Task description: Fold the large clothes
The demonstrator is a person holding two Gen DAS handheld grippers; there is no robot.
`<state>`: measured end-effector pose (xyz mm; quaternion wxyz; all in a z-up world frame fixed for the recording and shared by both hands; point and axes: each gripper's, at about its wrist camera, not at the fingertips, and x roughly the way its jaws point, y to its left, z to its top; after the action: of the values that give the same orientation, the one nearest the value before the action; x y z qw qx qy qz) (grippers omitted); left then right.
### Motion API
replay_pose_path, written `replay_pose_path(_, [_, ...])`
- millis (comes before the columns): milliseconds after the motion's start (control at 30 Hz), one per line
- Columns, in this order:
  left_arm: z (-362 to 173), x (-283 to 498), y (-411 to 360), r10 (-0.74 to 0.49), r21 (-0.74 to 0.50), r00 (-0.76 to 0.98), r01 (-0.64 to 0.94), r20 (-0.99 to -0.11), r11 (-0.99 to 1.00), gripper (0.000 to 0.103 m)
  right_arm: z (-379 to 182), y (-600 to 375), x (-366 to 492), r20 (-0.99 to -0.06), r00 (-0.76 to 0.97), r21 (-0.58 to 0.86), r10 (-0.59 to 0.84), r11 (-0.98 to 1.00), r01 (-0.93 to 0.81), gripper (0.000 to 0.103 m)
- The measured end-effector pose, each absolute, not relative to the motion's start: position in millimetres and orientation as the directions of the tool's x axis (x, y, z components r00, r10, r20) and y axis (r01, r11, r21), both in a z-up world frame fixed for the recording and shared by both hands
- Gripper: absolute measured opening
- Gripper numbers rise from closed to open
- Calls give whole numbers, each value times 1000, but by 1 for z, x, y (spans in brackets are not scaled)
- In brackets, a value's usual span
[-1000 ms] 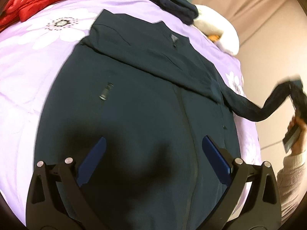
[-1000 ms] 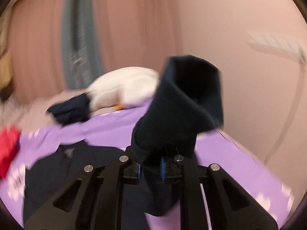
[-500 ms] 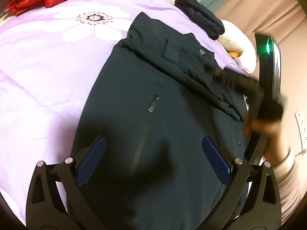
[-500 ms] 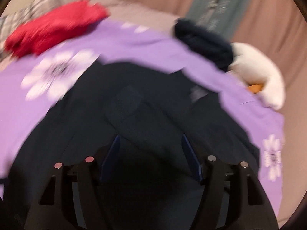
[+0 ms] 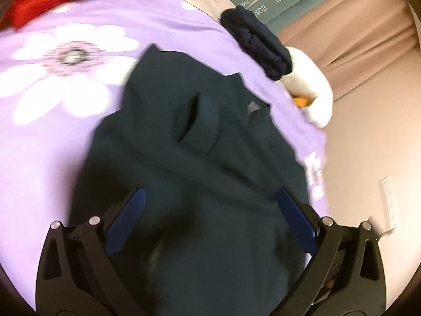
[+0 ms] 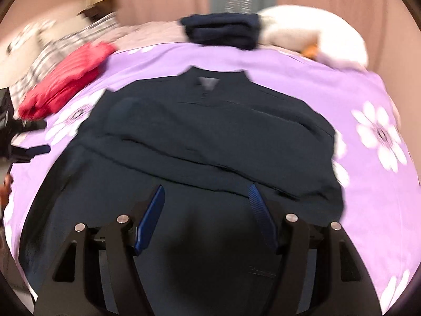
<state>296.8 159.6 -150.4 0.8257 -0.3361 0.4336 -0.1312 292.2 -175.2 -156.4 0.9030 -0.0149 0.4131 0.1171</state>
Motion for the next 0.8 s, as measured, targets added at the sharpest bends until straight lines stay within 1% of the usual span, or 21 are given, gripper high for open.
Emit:
replay_pose_path(100, [-161,344,157,-565,-734,569,-103,-597,672,100,-164,-198,290,-754,635,79,170,982,-169,67])
replay_pose_path(200, [-177,381,154,-594,-766,544,-152,-592,625,99,-170,-211,288,-754,638,74,155,986,-151,67])
replay_pose_path(400, [-204,415,147,-636,-791,503,-183,-586,584,87,-182,-223,287,-757,638,62,143,987,-148,67])
replay_pose_path(433, [-207,419,147,-633,-786,498,-185,-593,590,80,-183,-223,288,-756,639,60,143,987,-150,67])
replay_pose_path(467, [-208,421,147,-638,-788,492,-185,-592,588,70,-184,-224,288,-755,640,60,145,987,-152,67])
replay_pose_path(500, [-210,423,147,-639,-787,490,-186,-594,589,66,-184,-224,289,-753,641,62,148,986,-155,67])
replay_pose_path(567, [-208,427,146,-646,-786,482,-165,-591,596,47,-185,-223,292,-749,644,69,155,985,-156,67])
replay_pose_path(600, [-206,429,144,-639,-771,472,-156,-607,618,45,-185,-223,293,-748,643,76,162,984,-159,67])
replay_pose_path(633, [-204,433,139,-626,-749,460,-143,-629,647,39,-186,-223,295,-748,643,80,165,984,-159,67])
replay_pose_path(667, [-203,436,135,-618,-734,451,-136,-644,665,28,-186,-224,298,-748,643,83,165,984,-156,67])
replay_pose_path(700, [-202,438,134,-600,-714,445,-139,-665,687,19,-187,-224,301,-748,643,85,164,985,-153,67])
replay_pose_path(733, [-201,442,131,-581,-695,442,-149,-683,704,4,-188,-225,307,-748,643,88,166,985,-151,67])
replay_pose_path(800, [-191,449,127,-550,-680,476,-153,-686,717,2,-192,-224,318,-754,636,88,164,985,-149,65])
